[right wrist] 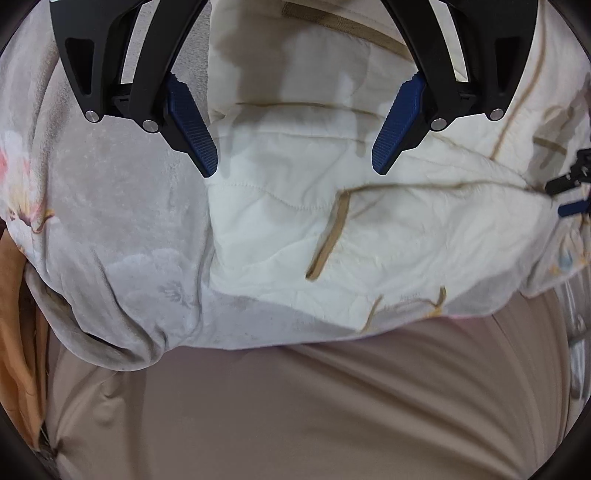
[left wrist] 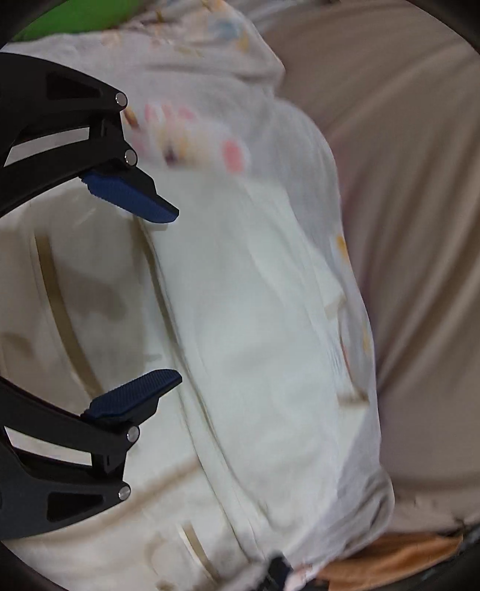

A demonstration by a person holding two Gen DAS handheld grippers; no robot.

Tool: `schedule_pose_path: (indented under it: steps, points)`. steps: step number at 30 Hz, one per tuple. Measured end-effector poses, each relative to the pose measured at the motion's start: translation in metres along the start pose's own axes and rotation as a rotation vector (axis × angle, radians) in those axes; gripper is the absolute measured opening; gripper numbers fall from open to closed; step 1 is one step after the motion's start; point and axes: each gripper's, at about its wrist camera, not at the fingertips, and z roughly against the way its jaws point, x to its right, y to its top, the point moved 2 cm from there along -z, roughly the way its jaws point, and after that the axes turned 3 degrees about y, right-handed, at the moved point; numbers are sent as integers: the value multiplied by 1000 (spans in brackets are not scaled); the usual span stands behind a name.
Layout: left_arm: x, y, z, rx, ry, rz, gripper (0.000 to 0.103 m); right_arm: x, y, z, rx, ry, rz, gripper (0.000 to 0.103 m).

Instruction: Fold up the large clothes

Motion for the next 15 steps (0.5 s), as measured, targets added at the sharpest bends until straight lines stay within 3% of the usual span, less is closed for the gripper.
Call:
schedule_pose_path:
  steps: [3,7,11,14,15]
  points:
    - [-41,-18,-15,-57,47,57,79,0,18,0,-34,95,-87,84]
    - [-79,-28,-28,-74,95,114,79,-1,37,-24,-147,204,-215,84]
    - [-83,-23,-40,-80,46,150,79,-5,39,-62,-251,175,-267,82]
    - [-76,-19,-45,-83,40,123,76,-14,39,-81,-295,201,-281,50]
    - [-74,-16,-48,-87,41,113,63,-21,44,-81,-299,204,-260,23]
